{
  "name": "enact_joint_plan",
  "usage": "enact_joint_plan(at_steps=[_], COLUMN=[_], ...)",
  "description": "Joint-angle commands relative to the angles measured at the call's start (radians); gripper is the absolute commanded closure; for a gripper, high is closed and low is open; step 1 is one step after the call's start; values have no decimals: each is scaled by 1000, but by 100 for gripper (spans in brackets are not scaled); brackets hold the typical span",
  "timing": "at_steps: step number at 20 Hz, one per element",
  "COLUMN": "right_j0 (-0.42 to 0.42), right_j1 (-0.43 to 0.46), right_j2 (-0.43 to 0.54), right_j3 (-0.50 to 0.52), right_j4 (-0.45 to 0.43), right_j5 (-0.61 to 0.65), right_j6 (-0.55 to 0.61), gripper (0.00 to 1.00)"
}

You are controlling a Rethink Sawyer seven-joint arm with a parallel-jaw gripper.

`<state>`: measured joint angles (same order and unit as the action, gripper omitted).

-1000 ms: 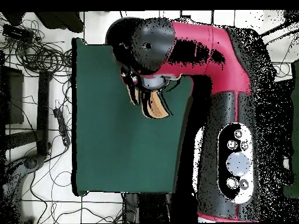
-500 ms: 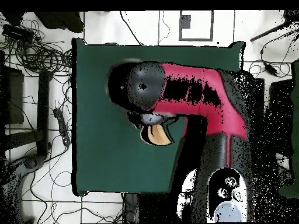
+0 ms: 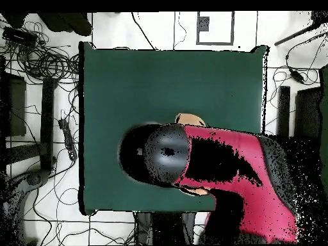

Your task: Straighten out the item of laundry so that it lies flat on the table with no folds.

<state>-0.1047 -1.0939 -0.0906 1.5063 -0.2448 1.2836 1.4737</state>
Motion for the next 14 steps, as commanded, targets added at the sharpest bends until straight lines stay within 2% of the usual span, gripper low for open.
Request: enact_joint_plan(at_steps=[1, 3, 6, 11, 14], right_j0=[-38, -53, -54, -49, -56], right_j1=[-66, -44, 12, 133, 192], right_j2=[56, 91, 117, 153, 169], right_j3=[199, 210, 210, 162, 143], right_j4=[10, 28, 52, 16, 25], right_j5=[127, 109, 78, 46, 16], right_j6=[-193, -209, -143, -97, -68], gripper=[100, 100, 100, 100, 100])
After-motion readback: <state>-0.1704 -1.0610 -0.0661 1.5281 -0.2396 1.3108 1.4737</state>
